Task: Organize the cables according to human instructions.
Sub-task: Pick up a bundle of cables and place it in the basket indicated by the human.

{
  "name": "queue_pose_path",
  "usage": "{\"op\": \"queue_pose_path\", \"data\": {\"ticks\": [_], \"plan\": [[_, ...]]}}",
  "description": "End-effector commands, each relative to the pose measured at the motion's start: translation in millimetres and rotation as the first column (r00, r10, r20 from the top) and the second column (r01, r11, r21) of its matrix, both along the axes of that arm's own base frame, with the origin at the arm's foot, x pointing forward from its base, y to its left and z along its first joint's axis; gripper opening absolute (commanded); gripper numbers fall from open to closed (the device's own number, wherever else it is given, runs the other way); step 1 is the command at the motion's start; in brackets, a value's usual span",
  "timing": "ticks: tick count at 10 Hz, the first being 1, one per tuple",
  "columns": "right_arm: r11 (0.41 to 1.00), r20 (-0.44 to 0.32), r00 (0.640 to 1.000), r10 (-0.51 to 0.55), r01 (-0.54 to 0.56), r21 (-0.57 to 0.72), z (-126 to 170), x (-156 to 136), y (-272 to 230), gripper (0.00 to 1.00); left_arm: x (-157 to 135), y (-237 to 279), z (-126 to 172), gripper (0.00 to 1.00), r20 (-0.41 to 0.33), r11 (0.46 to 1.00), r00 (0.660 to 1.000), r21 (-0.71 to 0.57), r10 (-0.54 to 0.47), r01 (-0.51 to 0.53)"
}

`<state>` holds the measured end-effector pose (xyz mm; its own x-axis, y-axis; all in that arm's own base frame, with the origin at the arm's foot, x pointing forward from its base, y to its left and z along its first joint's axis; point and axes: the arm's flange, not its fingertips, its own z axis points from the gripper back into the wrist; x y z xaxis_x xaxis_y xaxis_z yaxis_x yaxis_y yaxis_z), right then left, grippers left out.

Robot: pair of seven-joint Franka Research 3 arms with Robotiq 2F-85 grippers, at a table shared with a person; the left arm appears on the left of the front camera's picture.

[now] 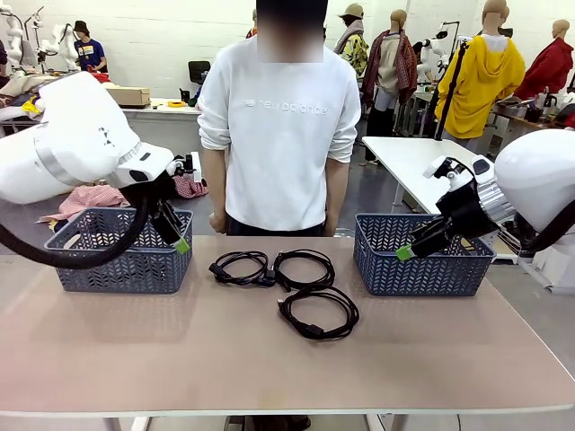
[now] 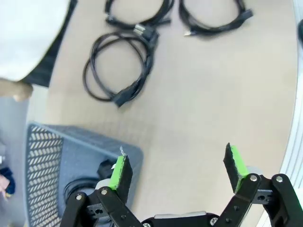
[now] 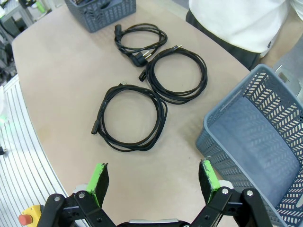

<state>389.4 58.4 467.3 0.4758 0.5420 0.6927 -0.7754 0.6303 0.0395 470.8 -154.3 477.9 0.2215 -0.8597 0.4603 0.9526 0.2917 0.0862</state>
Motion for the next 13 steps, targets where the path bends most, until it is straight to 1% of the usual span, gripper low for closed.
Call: {"op": "queue_pose_path", "data": {"ticks": [1, 3, 5, 6, 7, 13], "plan": [[1.0, 0.012, 1.0, 0.013, -0.014, 0.021, -1.6, 2.9, -0.6, 1.0, -15.2, 10.1, -13.7, 1.0, 0.001, 0.996, 0.999, -0.081, -0.04, 0.04], [1.0, 0.012, 1.0, 0.013, -0.014, 0.021, -1.6, 2.9, -0.6, 1.0, -30.8, 7.9, -20.9, 1.0, -0.013, 0.991, 0.998, -0.116, -0.062, 0.06], [1.0, 0.012, 1.0, 0.013, -0.014, 0.021, -1.6, 2.9, -0.6, 1.0, -43.1, 8.2, -27.1, 1.0, -0.017, 0.991, 0.998, -0.124, -0.059, 0.057], [1.0, 0.012, 1.0, 0.013, -0.014, 0.021, -1.6, 2.9, -0.6, 1.0, -44.6, 8.8, -28.3, 1.0, -0.015, 0.99, 0.999, -0.129, -0.051, 0.048], [1.0, 0.012, 1.0, 0.013, -0.014, 0.021, -1.6, 2.9, -0.6, 1.0, -33.7, 1.3, -24.1, 1.0, -0.033, 0.995, 0.998, -0.096, -0.044, 0.04], [1.0, 0.012, 1.0, 0.013, -0.014, 0.021, -1.6, 2.9, -0.6, 1.0, -33.7, 1.3, -24.1, 1.0, -0.033, 0.995, 0.998, -0.096, -0.044, 0.04]]}}
